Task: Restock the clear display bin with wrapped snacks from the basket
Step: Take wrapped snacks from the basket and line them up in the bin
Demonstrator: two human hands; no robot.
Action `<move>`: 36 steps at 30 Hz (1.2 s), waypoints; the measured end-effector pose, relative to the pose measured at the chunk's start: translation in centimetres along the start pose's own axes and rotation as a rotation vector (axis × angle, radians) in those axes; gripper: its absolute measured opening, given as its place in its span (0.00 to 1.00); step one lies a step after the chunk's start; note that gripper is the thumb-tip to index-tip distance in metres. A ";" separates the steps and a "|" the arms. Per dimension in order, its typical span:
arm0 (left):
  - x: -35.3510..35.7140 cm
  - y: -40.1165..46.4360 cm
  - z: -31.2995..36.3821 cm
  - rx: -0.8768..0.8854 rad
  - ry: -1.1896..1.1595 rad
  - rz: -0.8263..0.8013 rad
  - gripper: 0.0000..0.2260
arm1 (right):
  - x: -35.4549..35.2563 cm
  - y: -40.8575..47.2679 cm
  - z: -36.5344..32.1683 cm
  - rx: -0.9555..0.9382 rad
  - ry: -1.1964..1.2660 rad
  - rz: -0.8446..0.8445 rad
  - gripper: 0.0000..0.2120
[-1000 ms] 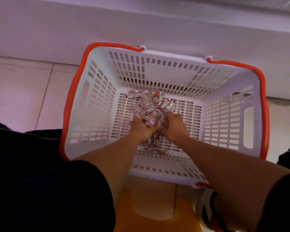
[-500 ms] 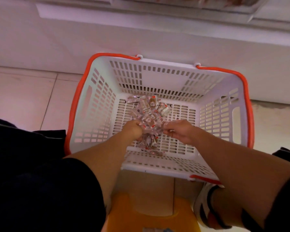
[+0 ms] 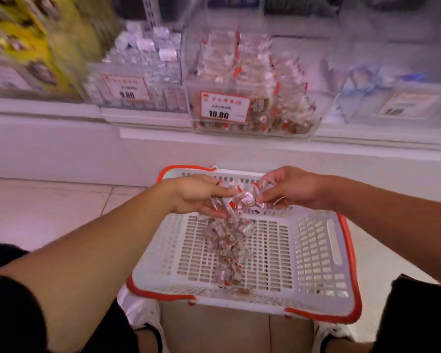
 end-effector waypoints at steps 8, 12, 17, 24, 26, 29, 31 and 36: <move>3.8 -9.1 13.4 0.204 -0.066 -0.040 0.14 | -3.3 -9.2 -13.4 -0.284 0.104 0.152 0.04; 4.8 -9.9 16.9 0.355 -0.084 0.118 0.22 | -4.4 -10.0 -15.6 -0.283 0.119 0.195 0.04; 5.7 -10.4 18.6 0.488 0.019 0.117 0.31 | -5.8 -9.6 -15.8 -0.249 0.189 0.225 0.04; 3.6 -10.7 20.2 0.661 -0.078 0.290 0.12 | -9.1 -11.5 -18.1 -0.465 0.118 0.462 0.14; 3.2 -11.2 20.7 0.690 -0.041 0.329 0.13 | -10.1 -12.7 -18.8 -0.551 0.146 0.518 0.20; 3.9 -11.4 20.9 0.709 -0.028 0.297 0.12 | -8.3 -12.5 -19.5 -0.627 0.292 0.323 0.14; 4.8 -11.2 20.9 0.706 -0.081 0.247 0.09 | -6.9 -12.1 -19.5 -0.641 0.285 0.258 0.13; 6.5 -10.5 20.3 0.651 -0.230 0.119 0.09 | -6.9 -13.0 -19.9 -0.698 0.014 0.522 0.19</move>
Point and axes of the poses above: each hand's wrist, its own y-axis towards the middle knuckle, its own x-axis out of the palm, z = x × y, the point moved 10 cm from there along y, towards the middle knuckle, and after that the axes turned 2 degrees about -z, right-handed, at the moved point
